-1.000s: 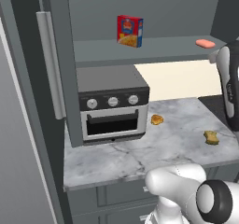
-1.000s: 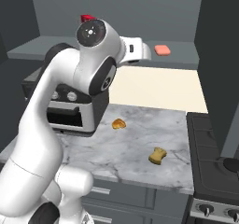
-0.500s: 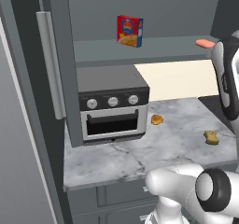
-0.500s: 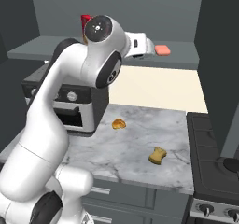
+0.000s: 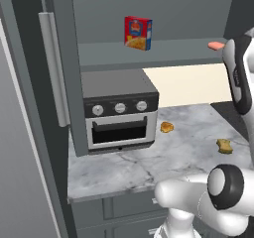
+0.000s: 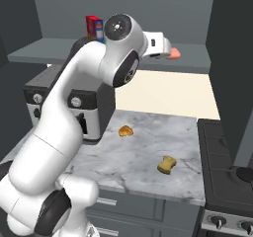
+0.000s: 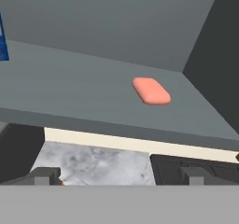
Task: Pick the sponge and bar soap from the cabinet and place them on the counter.
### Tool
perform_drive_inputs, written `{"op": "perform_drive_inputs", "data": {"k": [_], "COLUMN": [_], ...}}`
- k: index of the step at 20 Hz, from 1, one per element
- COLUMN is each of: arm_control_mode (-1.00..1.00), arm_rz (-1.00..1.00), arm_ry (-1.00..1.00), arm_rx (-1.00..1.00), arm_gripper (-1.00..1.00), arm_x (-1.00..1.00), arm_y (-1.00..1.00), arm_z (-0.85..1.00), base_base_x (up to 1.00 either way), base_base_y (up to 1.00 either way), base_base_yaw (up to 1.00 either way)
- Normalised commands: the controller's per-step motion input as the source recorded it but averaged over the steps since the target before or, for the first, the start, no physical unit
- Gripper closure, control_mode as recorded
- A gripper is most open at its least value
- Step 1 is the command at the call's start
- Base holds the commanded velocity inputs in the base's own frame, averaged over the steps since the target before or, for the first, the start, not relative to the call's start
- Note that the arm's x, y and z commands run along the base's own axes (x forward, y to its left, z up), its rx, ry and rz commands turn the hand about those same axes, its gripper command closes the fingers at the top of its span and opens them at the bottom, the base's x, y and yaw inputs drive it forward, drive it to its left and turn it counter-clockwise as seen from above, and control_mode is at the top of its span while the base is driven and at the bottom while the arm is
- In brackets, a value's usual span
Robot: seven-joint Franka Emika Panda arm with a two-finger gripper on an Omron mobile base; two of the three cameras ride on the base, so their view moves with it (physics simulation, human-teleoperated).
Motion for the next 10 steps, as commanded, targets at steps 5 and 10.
{"op": "perform_drive_inputs", "data": {"k": [5,10], "arm_control_mode": [-1.00,-1.00], "arm_rz": [0.00,0.00], "arm_ry": [0.00,0.00], "arm_rx": [0.00,0.00], "arm_gripper": [-1.00,-1.00], "arm_x": [0.28,0.28], "arm_y": [-0.21,-0.21], "arm_z": [0.00,0.00], "base_base_x": [0.00,0.00], "base_base_y": [0.00,0.00], "base_base_yaw": [0.00,0.00]}}
